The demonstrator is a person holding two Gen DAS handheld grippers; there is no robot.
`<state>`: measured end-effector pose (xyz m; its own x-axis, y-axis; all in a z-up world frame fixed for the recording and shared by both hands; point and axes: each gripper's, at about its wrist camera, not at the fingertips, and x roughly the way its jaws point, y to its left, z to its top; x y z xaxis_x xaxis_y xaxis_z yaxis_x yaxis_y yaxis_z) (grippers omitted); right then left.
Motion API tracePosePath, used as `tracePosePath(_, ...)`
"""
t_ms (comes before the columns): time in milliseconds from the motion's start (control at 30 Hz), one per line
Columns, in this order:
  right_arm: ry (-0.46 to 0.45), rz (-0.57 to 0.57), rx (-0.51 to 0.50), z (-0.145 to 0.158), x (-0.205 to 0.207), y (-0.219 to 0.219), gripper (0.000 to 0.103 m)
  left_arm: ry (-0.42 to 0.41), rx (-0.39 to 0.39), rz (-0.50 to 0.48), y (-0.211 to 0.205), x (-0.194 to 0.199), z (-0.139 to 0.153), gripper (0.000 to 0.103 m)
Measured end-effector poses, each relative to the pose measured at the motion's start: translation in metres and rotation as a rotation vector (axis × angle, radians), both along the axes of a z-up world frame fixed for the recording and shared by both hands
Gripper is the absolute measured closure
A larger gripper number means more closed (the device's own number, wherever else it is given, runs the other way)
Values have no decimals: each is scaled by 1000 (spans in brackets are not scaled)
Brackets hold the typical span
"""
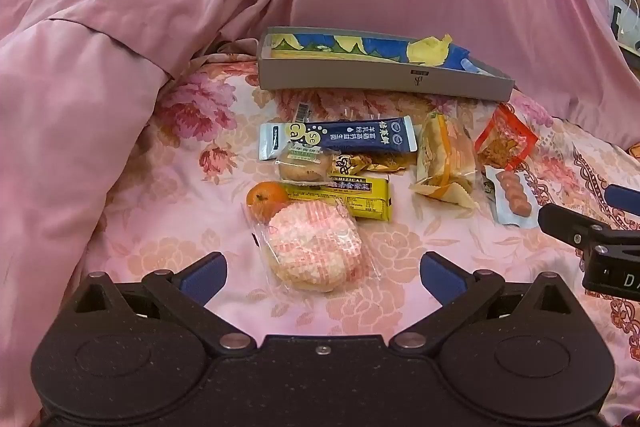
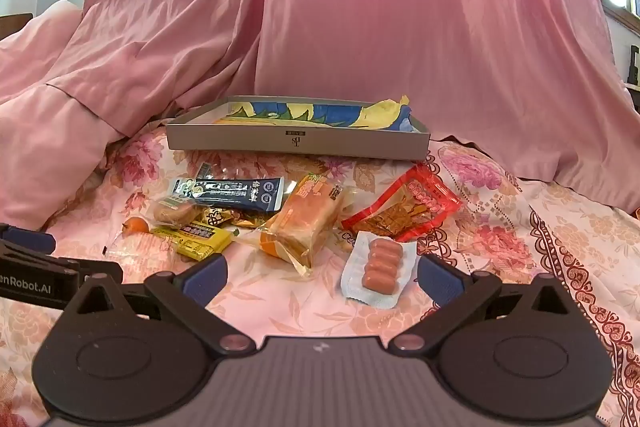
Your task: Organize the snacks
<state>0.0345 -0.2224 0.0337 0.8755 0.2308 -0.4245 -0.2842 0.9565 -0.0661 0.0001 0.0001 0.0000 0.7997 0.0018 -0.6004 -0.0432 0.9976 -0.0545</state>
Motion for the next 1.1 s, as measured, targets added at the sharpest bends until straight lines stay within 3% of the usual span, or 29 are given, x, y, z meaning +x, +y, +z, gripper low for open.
tracePosePath(967,7,-1,5,0,-1,0,0,7,3,-3,0,0,0,1)
tracePosePath(1100,8,-1,5,0,-1,0,0,7,2,-4,3,-4,-11,1)
